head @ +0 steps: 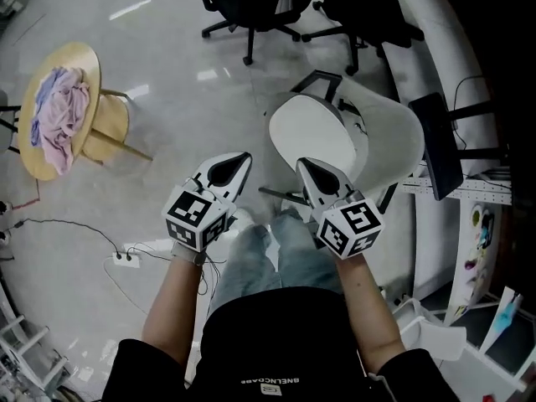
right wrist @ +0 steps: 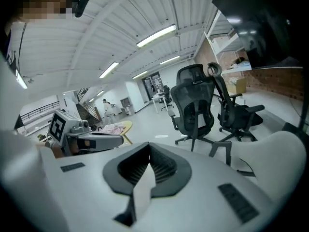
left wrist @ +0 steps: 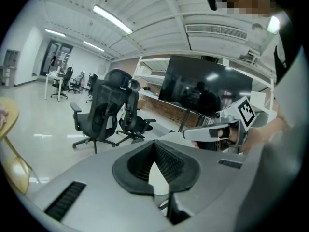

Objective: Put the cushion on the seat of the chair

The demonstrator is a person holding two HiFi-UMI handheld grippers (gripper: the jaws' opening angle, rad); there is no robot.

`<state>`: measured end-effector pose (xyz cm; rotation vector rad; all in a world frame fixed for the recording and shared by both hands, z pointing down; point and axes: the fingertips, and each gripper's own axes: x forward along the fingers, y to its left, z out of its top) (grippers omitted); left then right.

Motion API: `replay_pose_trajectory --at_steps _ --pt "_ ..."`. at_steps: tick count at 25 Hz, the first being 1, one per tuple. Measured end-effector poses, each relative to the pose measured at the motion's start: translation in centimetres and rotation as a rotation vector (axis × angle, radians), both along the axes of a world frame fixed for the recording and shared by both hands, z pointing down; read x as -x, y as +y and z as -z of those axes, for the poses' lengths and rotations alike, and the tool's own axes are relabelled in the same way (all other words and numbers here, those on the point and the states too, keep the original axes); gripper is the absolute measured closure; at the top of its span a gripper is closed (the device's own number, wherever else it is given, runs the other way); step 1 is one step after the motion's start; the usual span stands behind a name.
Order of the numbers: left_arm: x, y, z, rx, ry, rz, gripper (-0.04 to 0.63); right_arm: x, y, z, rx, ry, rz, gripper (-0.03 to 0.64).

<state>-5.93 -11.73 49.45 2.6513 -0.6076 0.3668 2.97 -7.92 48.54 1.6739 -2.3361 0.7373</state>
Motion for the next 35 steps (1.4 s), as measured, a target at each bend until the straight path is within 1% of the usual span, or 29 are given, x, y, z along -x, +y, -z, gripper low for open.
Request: replay_pose_trajectory --at_steps 3,6,11,14,25,28,35 --pt "2.5 -0.6 2.1 -0.028 0.008 0.077 0.584 2.3 -1.0 1.6 -0.034 0.005 0.063 0.607" --pt "4.4 -1.2 4.5 -0.067 0.024 0.149 0.584 4.5 -2.1 3.6 -0.069 -0.014 0.126 0.607" --pt "7.0 -2.2 8.2 -0.116 0.056 0.261 0.584 7.7 -3.8 6.9 -0.128 -0.015 0.227 0.607" --pt "8.1 -2.8 10.1 -0.152 0.051 0.314 0.584 9.0 -5.0 8.9 -0.168 -0.023 0.279 0.607" --pt "11.9 -4.0 17.3 -0.266 0.073 0.465 0.584 13.4 -7.6 17.1 -0.317 -0.062 0.438 0.607" --pt "12.8 -4.5 19.3 -0.299 0.092 0.494 0.584 14.6 -8.3 19.0 -0.347 -0.080 0.473 0.607" --pt "14.5 -4.9 23.0 -0.376 0.101 0.548 0.584 16.7 -9.2 22.2 -0.398 -0.089 0.538 0.607"
